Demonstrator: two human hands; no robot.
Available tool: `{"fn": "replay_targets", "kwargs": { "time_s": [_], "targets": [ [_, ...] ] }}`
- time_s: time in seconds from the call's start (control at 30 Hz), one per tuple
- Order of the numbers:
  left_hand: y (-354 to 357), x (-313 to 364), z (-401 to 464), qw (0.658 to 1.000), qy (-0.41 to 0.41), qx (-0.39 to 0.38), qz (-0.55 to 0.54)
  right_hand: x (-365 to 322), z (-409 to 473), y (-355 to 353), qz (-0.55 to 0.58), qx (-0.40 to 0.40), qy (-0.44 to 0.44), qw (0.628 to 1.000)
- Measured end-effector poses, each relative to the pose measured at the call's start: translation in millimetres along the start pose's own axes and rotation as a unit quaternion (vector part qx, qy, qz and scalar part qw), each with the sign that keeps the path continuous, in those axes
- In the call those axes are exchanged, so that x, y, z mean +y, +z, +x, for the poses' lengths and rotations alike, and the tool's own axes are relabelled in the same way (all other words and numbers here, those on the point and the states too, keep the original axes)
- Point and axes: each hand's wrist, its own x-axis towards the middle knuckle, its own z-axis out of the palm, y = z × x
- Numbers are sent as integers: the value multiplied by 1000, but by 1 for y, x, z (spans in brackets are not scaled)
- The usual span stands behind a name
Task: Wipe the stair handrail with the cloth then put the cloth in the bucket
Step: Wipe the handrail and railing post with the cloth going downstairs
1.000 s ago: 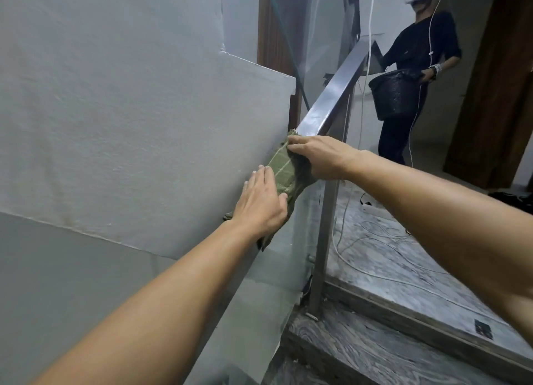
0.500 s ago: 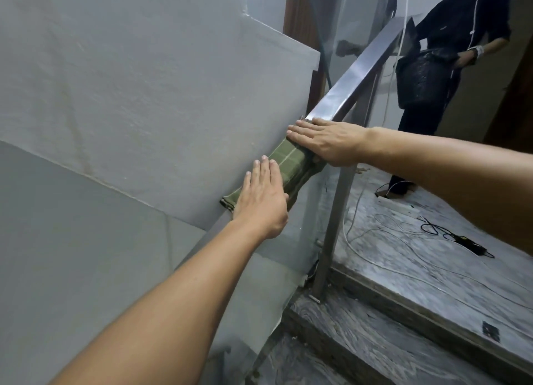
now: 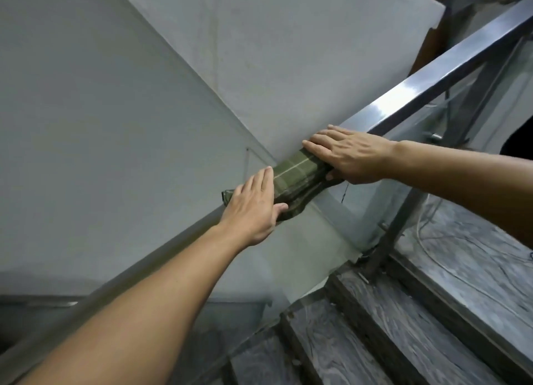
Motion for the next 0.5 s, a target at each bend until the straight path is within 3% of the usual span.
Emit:
{"fn": "replay_targets", "kwargs": {
  "time_s": [0.5],
  "targets": [
    [7,-126,-156,990,-132,-47,18,-178,79,-28,-26,40,-88,995]
  ]
}}
